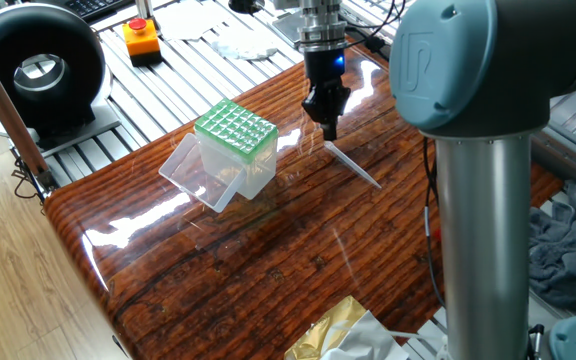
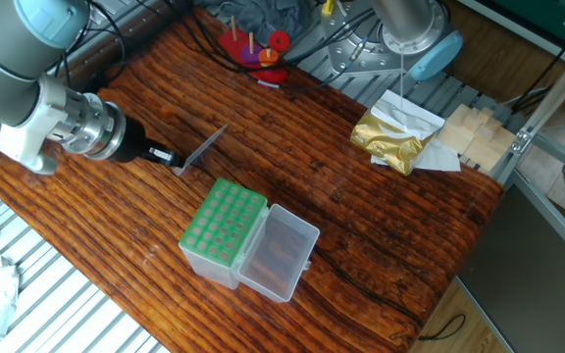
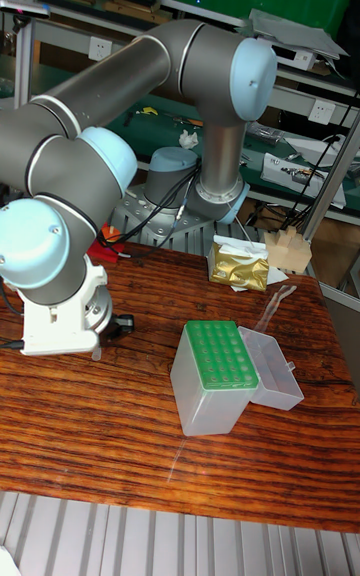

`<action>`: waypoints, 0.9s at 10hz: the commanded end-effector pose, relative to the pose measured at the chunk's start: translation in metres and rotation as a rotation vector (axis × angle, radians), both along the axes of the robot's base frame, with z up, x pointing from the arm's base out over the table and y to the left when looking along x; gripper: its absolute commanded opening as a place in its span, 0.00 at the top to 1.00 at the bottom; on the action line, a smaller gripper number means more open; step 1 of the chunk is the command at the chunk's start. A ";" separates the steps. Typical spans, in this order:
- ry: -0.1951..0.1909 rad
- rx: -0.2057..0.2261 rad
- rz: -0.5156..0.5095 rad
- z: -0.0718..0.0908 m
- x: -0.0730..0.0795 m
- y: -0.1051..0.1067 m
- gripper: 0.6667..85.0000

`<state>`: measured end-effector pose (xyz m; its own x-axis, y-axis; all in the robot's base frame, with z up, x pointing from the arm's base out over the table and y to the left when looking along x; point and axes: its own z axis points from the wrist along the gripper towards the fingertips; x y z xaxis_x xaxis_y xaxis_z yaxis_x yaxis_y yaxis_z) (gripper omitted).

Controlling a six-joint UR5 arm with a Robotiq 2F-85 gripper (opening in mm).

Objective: Insert a large pipette tip into the holder for large pipette tips

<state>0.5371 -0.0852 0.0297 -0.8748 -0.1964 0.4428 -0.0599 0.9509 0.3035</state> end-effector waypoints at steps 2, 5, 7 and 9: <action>-0.016 0.003 0.018 -0.002 0.000 -0.006 0.81; -0.032 -0.001 0.018 -0.005 0.003 -0.007 0.75; -0.059 -0.011 0.026 -0.011 0.008 -0.011 0.74; -0.060 -0.016 0.021 -0.012 0.008 -0.011 0.72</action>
